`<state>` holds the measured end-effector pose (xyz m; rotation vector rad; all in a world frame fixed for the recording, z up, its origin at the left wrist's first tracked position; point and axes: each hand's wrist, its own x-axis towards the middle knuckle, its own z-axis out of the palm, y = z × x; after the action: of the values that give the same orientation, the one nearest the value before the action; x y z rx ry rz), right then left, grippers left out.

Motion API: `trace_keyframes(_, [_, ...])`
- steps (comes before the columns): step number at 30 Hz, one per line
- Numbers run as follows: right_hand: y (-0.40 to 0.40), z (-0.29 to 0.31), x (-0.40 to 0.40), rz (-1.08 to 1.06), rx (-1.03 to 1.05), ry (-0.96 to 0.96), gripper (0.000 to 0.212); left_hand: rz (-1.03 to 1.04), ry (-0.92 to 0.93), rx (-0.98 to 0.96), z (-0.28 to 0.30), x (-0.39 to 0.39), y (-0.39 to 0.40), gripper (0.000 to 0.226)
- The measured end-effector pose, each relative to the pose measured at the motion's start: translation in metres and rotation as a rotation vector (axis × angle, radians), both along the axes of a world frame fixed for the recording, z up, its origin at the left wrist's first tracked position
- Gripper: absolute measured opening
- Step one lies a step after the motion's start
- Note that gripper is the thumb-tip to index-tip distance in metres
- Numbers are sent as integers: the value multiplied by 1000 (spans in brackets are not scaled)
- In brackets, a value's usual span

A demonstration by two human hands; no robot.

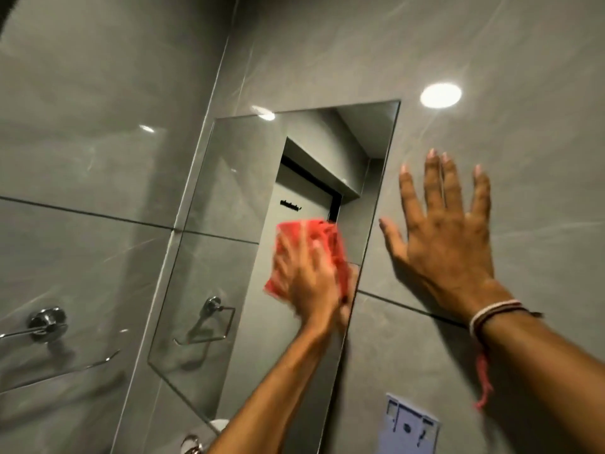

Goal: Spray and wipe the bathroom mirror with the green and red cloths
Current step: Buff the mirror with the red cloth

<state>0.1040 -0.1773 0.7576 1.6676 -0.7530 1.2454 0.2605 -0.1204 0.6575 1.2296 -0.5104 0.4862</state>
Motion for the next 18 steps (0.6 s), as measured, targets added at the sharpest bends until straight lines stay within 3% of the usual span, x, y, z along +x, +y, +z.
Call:
trace_keyframes(4, [18,-12,5,11,82,147,83,65,-558,113,92,-30,-10,53])
trace_keyframes(8, [6,-12,-6,25,70,149,88,183,-810,214,85,18,3,53])
trace_keyframes(10, [-1,-29,2,9,30,186,87,227,-756,222,57,47,8,53])
trace_keyframes(18, [2,-33,2,53,16,153,85,221,-61,126,-145,80,18,59])
